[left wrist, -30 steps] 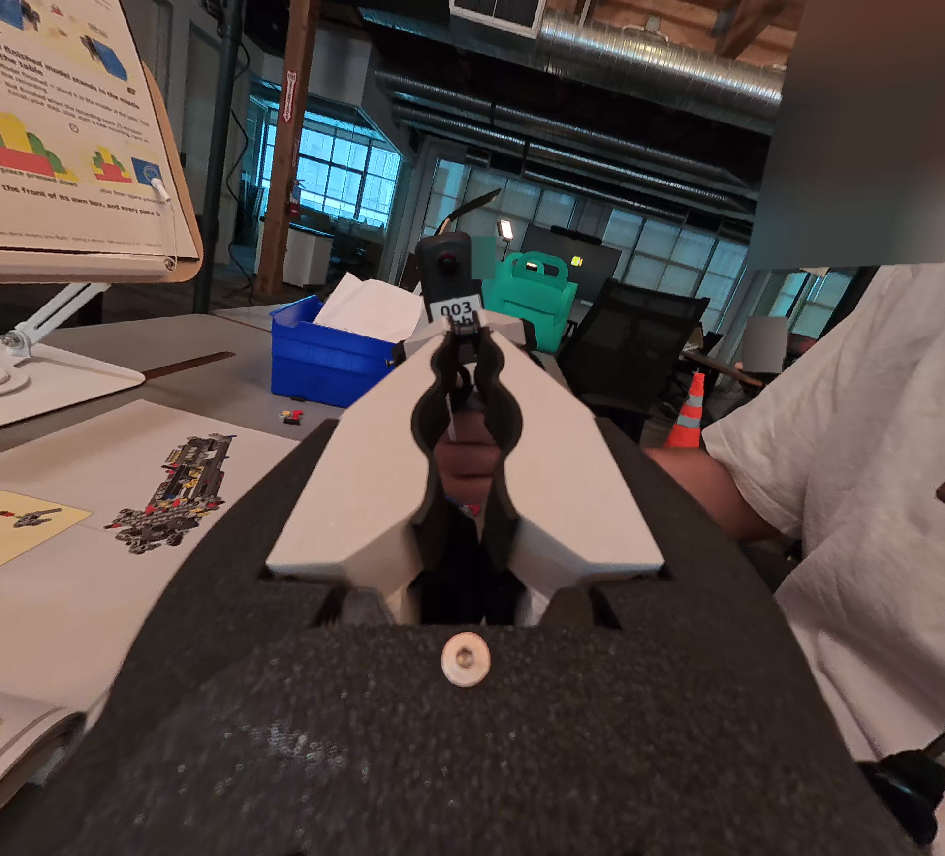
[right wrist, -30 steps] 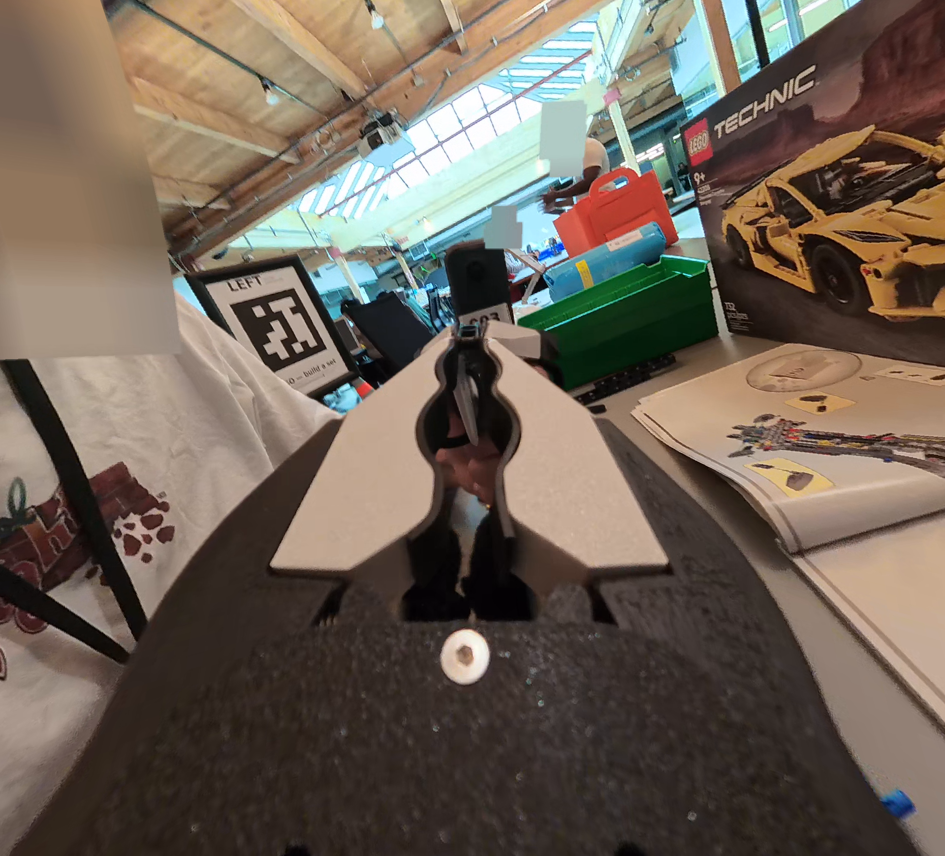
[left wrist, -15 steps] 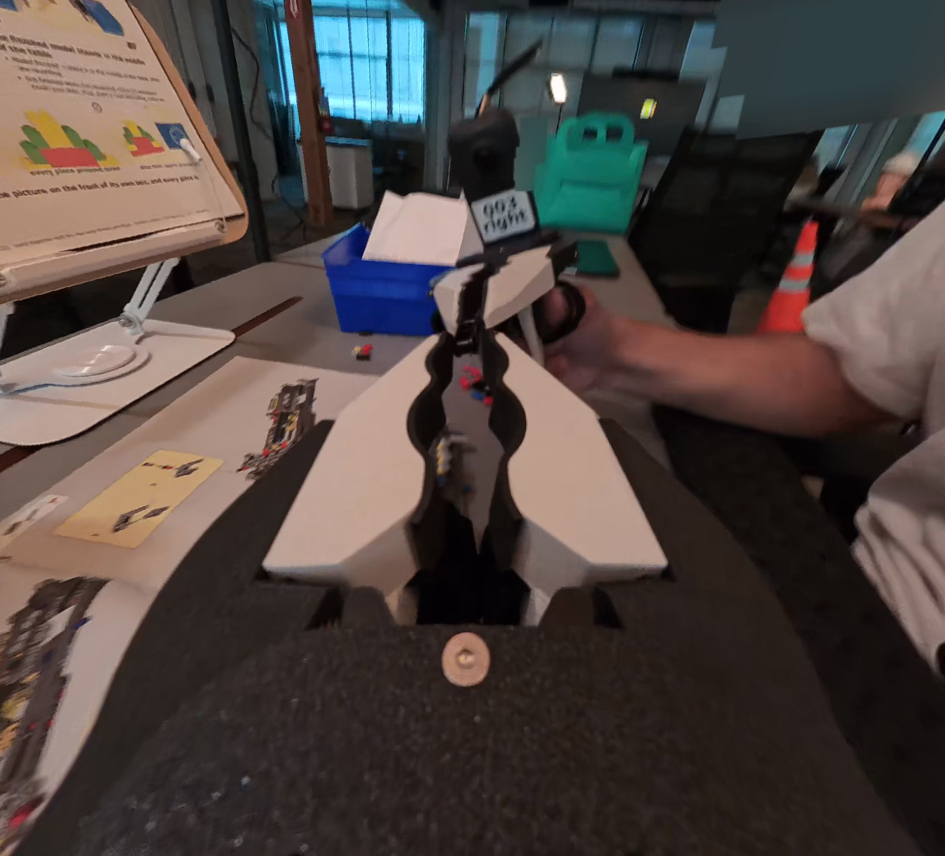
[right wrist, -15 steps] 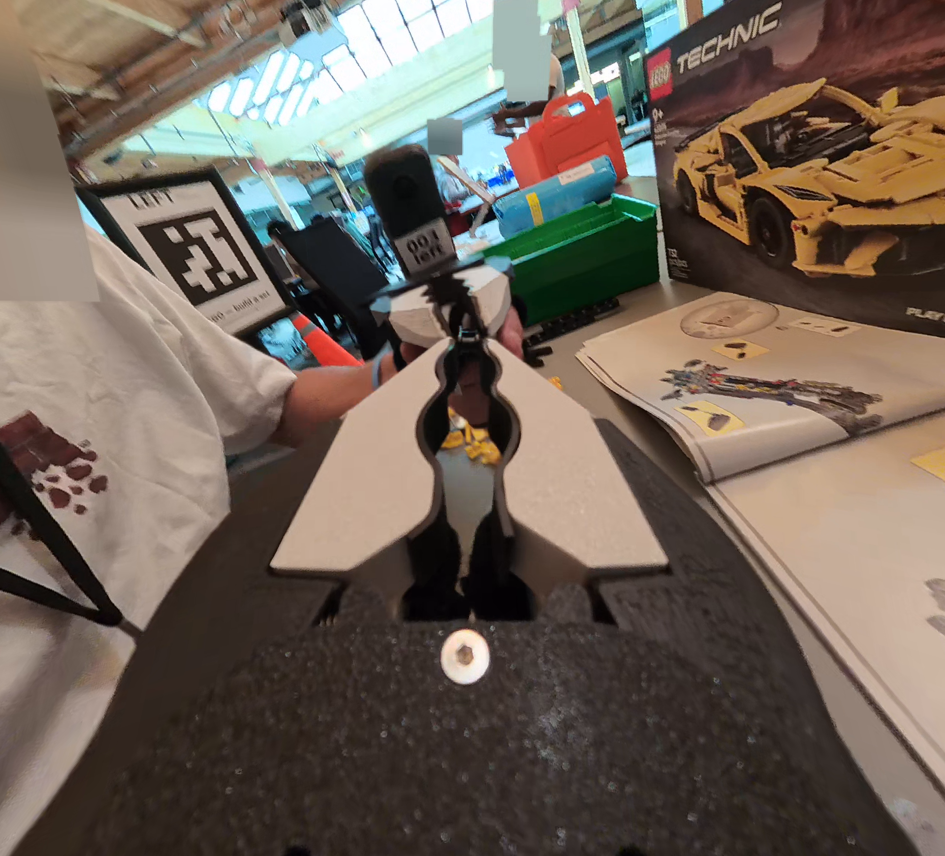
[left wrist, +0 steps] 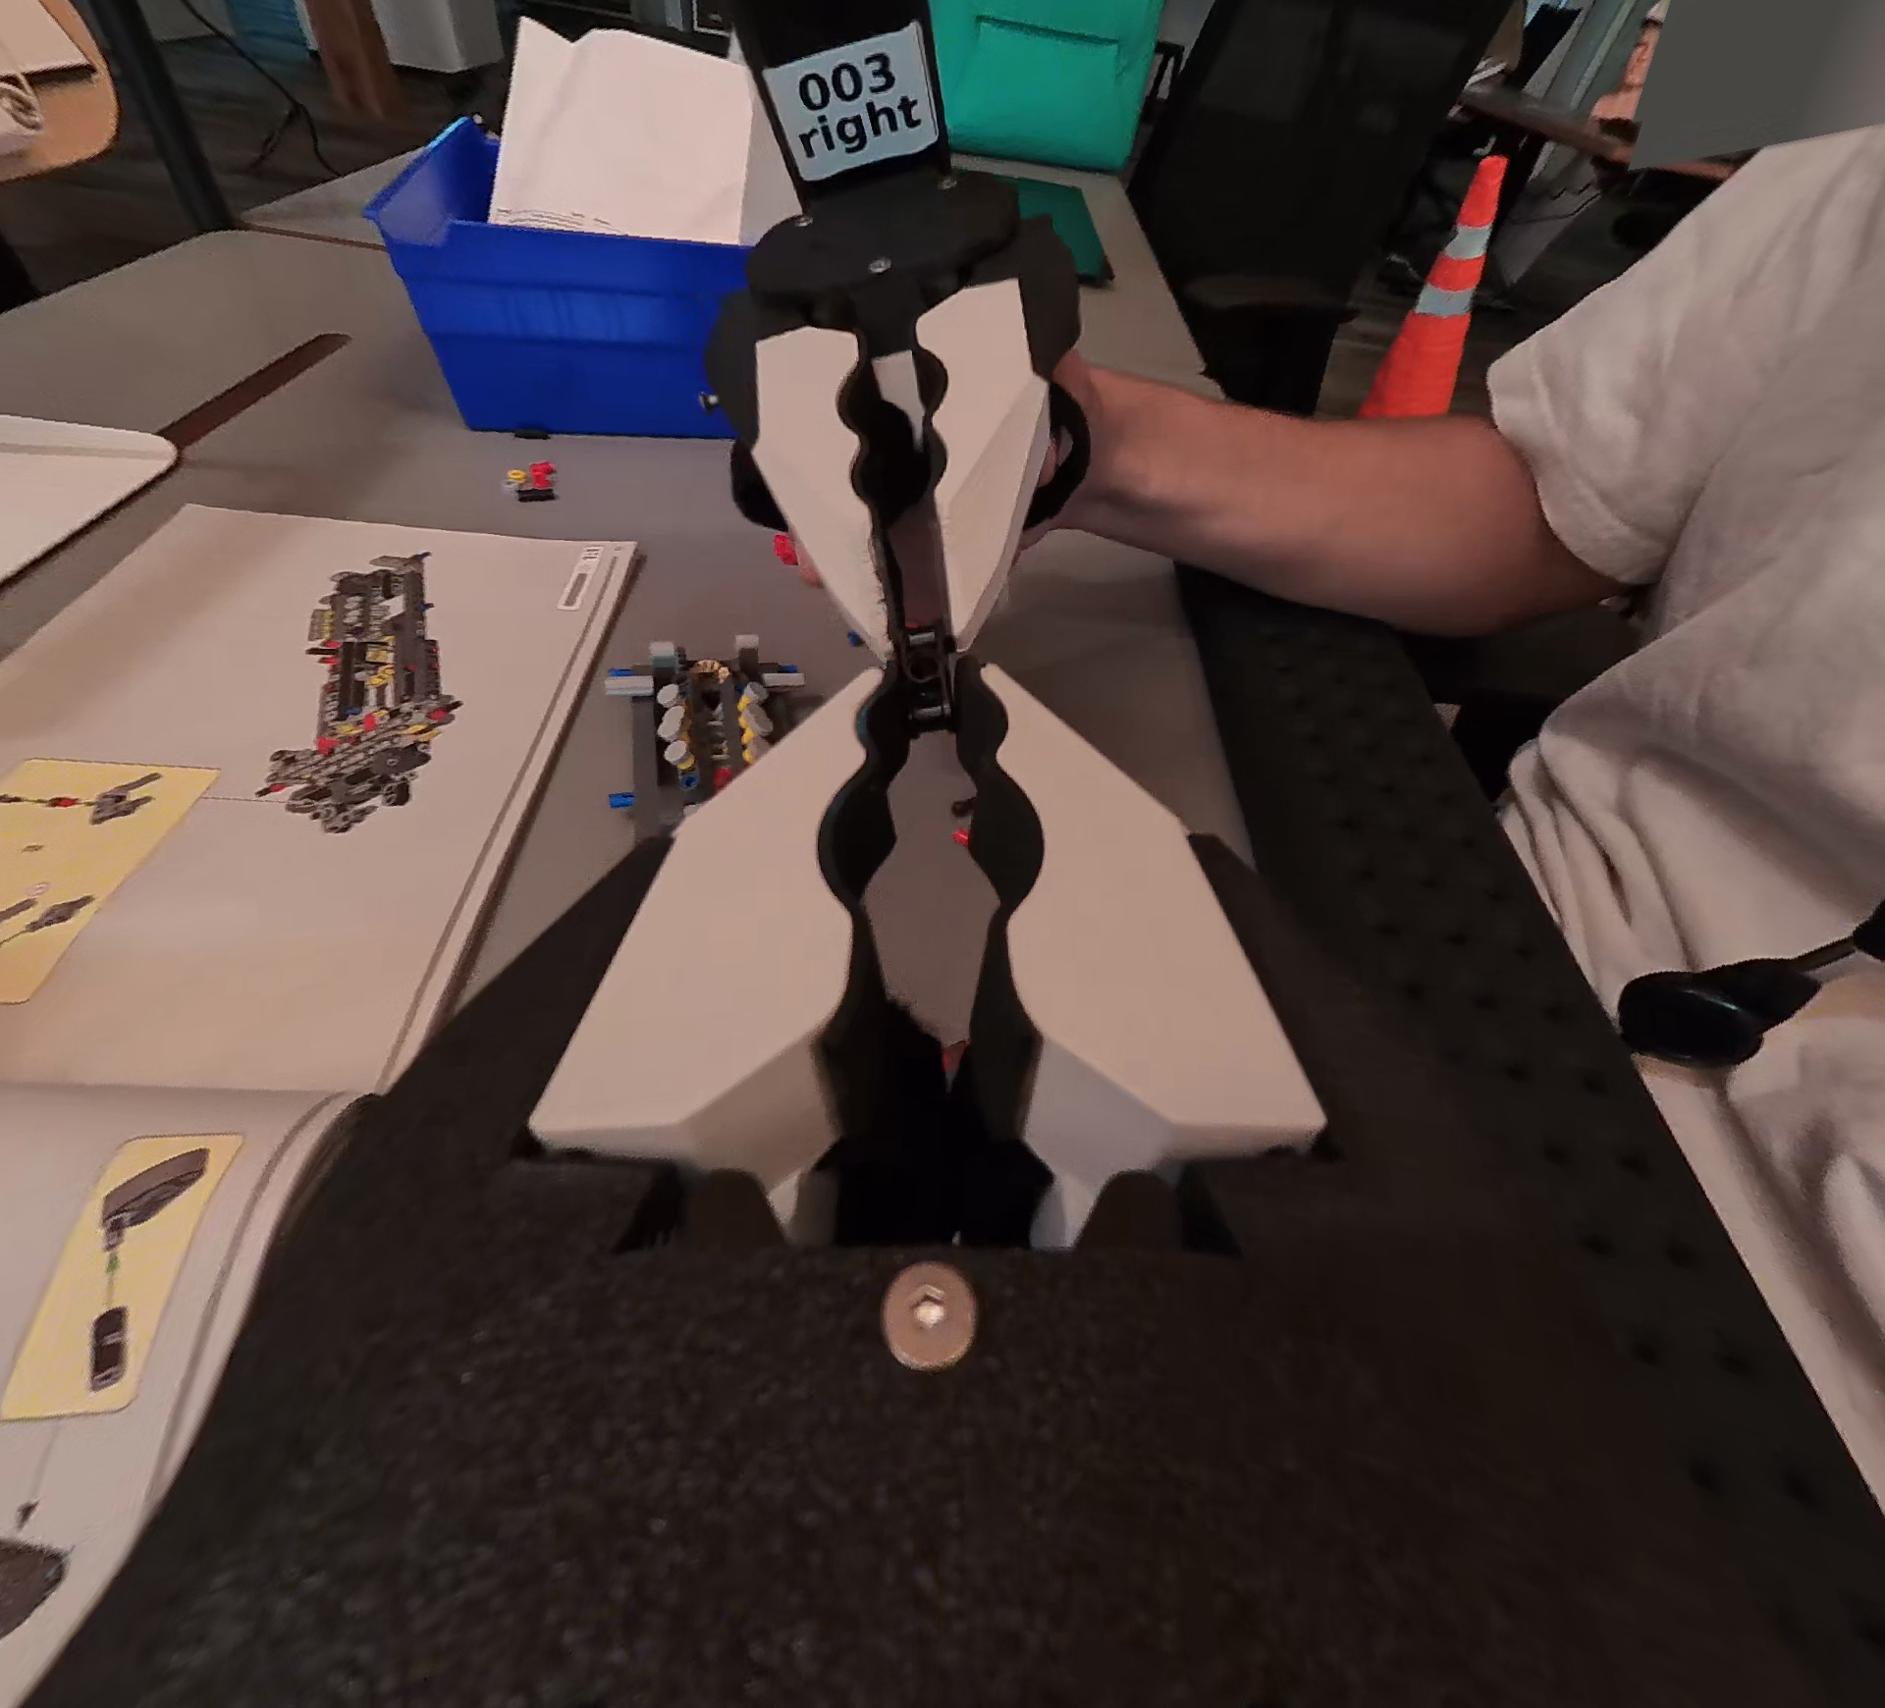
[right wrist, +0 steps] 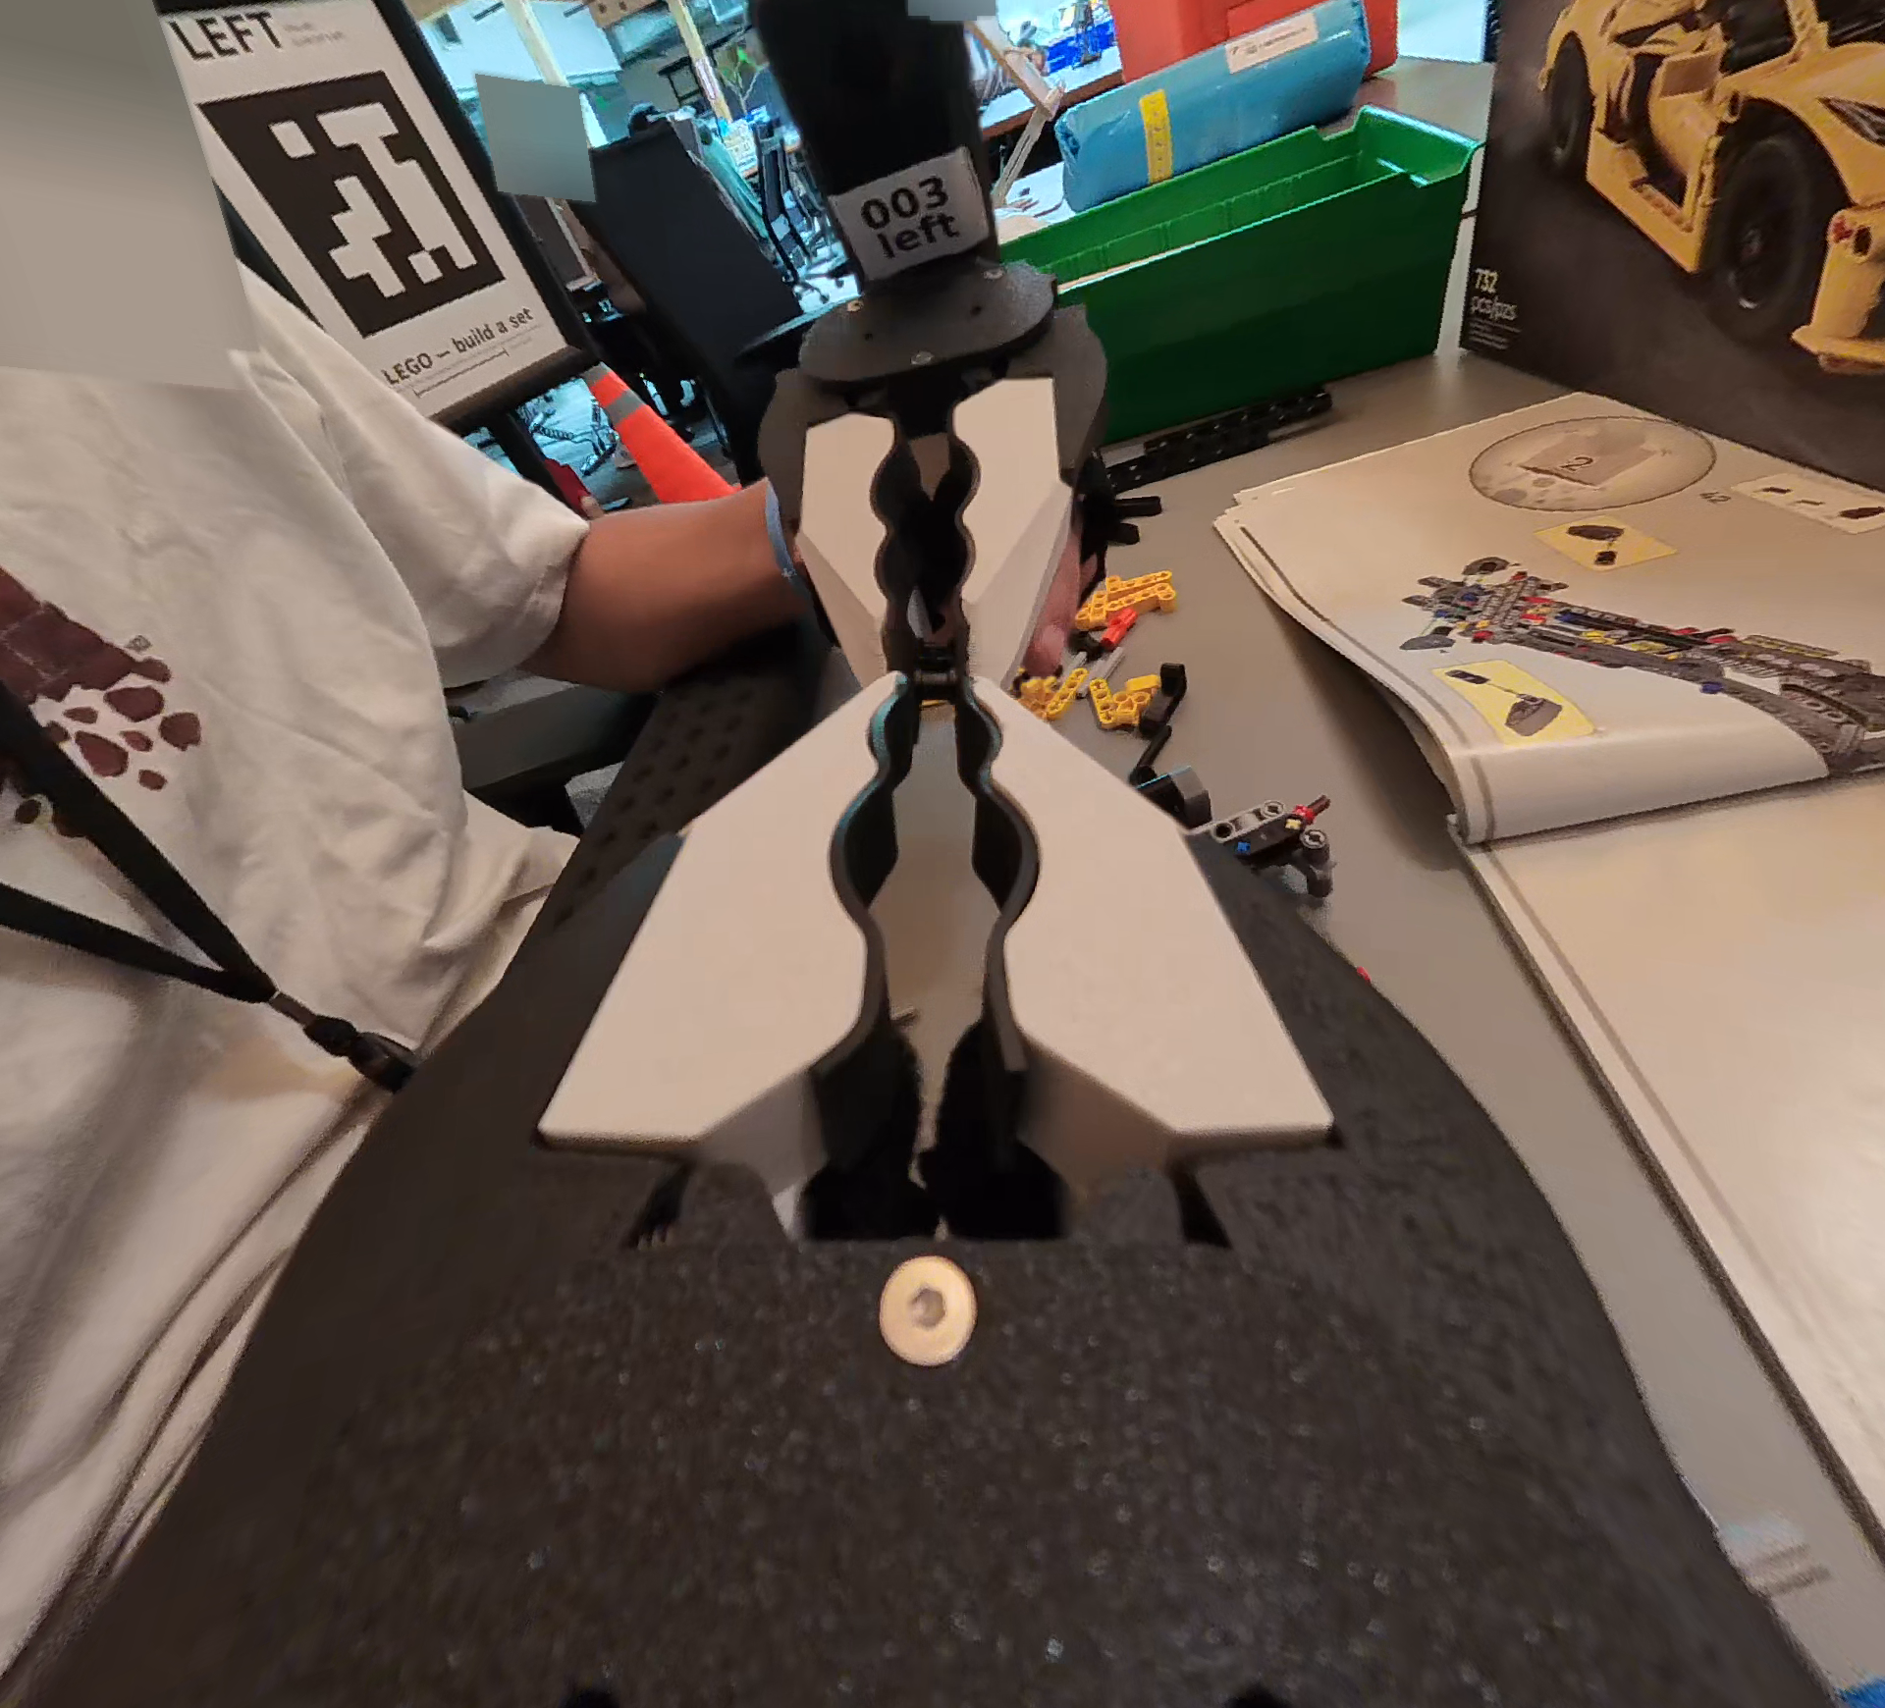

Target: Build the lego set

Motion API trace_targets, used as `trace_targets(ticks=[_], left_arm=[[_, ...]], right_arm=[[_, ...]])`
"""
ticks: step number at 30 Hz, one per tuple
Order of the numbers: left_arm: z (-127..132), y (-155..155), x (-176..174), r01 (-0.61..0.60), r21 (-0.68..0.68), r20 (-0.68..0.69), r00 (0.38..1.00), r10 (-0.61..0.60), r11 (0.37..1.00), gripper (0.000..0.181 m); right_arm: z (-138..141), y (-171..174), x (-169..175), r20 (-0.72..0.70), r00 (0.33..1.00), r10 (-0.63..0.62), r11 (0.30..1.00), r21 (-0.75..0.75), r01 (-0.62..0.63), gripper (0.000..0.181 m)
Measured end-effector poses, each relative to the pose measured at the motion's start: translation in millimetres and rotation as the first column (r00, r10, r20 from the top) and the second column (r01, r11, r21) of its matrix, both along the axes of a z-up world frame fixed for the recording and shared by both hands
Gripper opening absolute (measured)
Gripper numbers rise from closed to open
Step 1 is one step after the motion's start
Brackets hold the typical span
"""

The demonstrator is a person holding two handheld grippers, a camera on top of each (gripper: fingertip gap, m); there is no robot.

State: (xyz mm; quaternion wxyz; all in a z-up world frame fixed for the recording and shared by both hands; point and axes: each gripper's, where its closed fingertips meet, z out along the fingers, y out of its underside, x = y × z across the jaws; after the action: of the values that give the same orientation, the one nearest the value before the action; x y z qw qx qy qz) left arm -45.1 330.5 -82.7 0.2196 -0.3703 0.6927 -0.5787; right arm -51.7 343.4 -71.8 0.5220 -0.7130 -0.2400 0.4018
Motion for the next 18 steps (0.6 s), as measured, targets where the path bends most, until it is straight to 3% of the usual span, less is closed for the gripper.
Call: trace_targets(ticks=[18], left_arm=[[-15, 0, 2, -0.001, 0.056, -0.036, 0.999, 0.003, 0.998, 0.007]], right_arm=[[-18, -3, 5, 0.126, 0.992, -0.007, 0.999, -0.049, 0.013, 0.007]])
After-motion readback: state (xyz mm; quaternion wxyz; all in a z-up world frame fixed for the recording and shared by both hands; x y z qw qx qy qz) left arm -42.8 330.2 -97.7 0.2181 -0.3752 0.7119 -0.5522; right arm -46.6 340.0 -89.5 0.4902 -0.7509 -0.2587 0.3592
